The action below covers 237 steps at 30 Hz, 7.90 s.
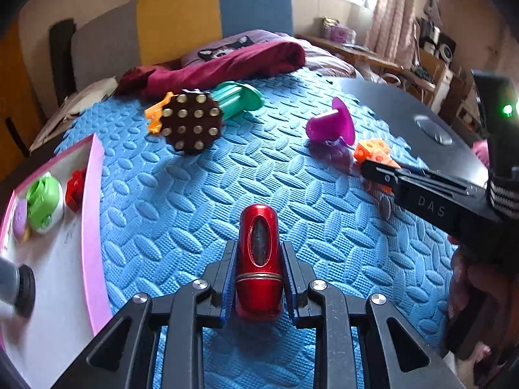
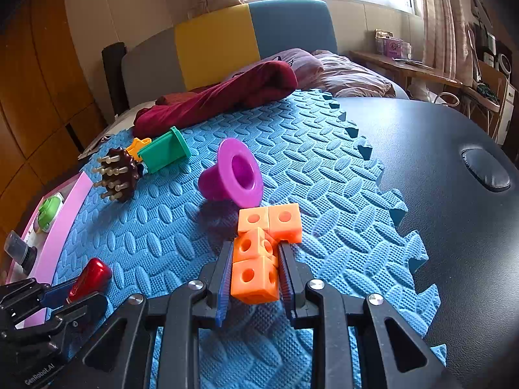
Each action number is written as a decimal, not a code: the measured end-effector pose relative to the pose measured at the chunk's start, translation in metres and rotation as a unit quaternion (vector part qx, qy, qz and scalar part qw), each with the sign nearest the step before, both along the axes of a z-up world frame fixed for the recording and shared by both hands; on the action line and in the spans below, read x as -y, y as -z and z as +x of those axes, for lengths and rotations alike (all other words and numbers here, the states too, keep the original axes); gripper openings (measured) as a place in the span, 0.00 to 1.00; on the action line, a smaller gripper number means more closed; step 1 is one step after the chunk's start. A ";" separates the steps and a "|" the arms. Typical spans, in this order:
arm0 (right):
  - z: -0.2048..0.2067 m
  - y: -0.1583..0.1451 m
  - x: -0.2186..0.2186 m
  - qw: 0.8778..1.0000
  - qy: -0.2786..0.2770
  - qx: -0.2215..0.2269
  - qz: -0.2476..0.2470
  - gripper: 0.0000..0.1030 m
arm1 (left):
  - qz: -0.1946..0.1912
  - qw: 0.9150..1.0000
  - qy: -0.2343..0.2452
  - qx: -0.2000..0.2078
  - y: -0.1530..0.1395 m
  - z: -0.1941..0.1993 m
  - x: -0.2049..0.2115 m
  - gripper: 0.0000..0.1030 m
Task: Organize rigid objects
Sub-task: 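Carry the red cylinder into the tray and open the left gripper, then carry the orange blocks into the tray and open the right gripper, then move the right gripper to the magenta cup-shaped toy and grasp it, then grasp the brown spiky toy with the left gripper while the right holds the magenta toy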
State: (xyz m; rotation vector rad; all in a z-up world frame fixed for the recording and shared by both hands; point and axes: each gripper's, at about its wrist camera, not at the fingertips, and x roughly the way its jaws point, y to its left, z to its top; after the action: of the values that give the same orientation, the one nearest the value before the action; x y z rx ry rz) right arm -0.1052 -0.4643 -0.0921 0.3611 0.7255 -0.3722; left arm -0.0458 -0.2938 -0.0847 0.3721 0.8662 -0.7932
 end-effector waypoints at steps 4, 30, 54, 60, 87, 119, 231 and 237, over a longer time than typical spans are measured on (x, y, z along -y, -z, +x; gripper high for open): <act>0.000 0.000 0.000 1.000 0.000 0.000 -0.001 0.26 | -0.019 1.000 0.000 -0.011 -0.008 0.000 -0.001 0.25; 0.004 -0.001 -0.003 1.000 0.001 -0.010 -0.014 0.26 | -0.074 0.987 -0.141 0.037 -0.057 0.049 -0.125 0.26; 0.007 -0.001 -0.009 0.999 0.003 -0.024 -0.035 0.26 | -0.092 0.971 -0.210 0.068 -0.053 0.085 -0.172 0.76; 0.007 -0.001 -0.009 0.999 0.003 -0.024 -0.036 0.26 | -0.091 0.973 -0.201 0.069 -0.051 0.063 -0.176 0.86; 0.041 -0.041 -0.130 0.987 -0.160 0.005 0.013 0.25 | -0.058 0.976 -0.207 0.042 -0.036 0.040 -0.206 0.90; 0.149 -0.027 -0.245 0.963 -0.258 -0.062 -0.044 0.28 | -0.083 0.964 -0.253 0.025 -0.030 0.045 -0.257 0.90; 0.026 -0.013 0.026 0.999 0.028 -0.013 -0.014 0.32 | -0.034 0.990 -0.129 0.054 -0.080 0.078 -0.006 0.96; 0.022 -0.013 0.031 0.999 0.038 -0.005 -0.002 0.32 | -0.014 0.985 -0.169 0.026 -0.071 0.141 0.029 0.96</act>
State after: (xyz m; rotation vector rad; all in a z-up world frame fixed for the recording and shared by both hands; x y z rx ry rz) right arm -0.0830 -0.4956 -0.0794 0.3828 0.7229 -0.4472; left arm 0.0955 -0.3232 -0.0136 0.2111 0.8408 -0.4786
